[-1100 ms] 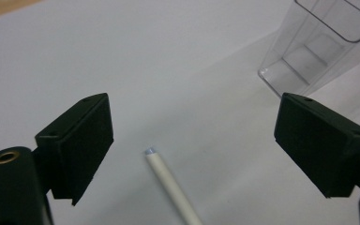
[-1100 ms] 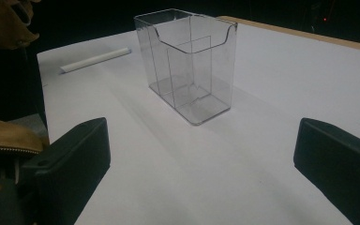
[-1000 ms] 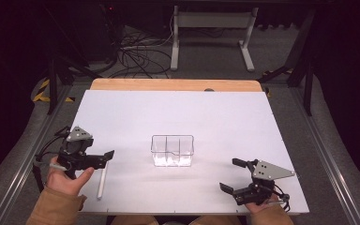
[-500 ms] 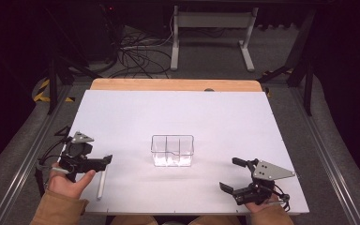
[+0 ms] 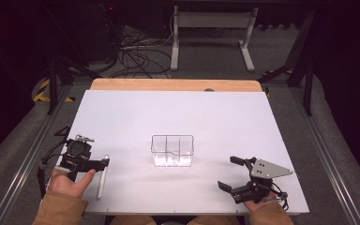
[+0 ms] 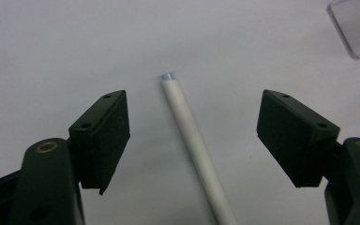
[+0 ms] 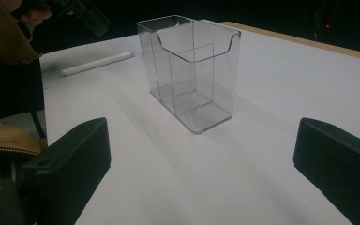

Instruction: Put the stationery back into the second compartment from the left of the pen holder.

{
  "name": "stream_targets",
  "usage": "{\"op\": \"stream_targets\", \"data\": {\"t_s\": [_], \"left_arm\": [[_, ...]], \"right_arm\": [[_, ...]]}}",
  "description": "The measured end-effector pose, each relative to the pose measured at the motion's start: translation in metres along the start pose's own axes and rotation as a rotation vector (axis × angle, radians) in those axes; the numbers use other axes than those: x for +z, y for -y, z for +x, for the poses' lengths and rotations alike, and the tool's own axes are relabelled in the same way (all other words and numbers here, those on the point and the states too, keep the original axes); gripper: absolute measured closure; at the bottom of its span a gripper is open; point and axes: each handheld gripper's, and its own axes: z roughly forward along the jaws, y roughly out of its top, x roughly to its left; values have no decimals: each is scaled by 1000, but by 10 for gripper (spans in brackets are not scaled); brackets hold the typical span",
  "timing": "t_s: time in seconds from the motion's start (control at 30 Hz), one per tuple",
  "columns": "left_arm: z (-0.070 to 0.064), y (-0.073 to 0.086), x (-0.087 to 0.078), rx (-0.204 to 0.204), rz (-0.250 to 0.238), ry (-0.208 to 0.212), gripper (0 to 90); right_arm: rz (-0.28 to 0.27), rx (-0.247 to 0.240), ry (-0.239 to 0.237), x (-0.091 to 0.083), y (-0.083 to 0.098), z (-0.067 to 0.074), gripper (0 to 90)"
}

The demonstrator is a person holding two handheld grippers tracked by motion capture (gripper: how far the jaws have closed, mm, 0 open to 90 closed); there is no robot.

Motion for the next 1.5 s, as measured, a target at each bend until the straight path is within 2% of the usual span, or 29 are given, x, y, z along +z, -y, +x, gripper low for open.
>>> {"op": "stream_targets", "data": {"t_s": [0.17, 0.3, 0.4, 0.53, 0.67, 0.73, 1.0, 1.2, 1.33, 1.5], "left_arm": [[4, -2, 7, -28, 39, 10, 320], [3, -3, 13, -45, 88, -9, 367], [3, -4, 17, -46, 106, -15, 393], [4, -4, 20, -51, 117, -4, 408], [5, -4, 24, -81, 148, 37, 441], [5, -4, 26, -93, 160, 44, 453], [4, -1, 30, -100, 171, 69, 481], [3, -1, 31, -96, 170, 66, 496], [2, -1, 31, -92, 158, 67, 556], [4, -2, 34, -102, 166, 70, 598]], "right_arm": [[-11, -6, -8, -2, 0, 1, 47], [-9, -11, -8, -2, 0, 2, 50], [-10, -8, -7, -3, 0, 2, 50], [-8, -10, -7, -2, 0, 2, 50], [-10, -11, -6, -3, 0, 3, 50], [-11, -10, -6, -3, 0, 3, 50], [-10, -13, -8, -3, 0, 3, 50], [-14, -17, -7, -4, 0, 4, 50], [-15, -16, -5, -4, 0, 4, 50], [-15, -16, -4, -4, 0, 4, 50]]}}
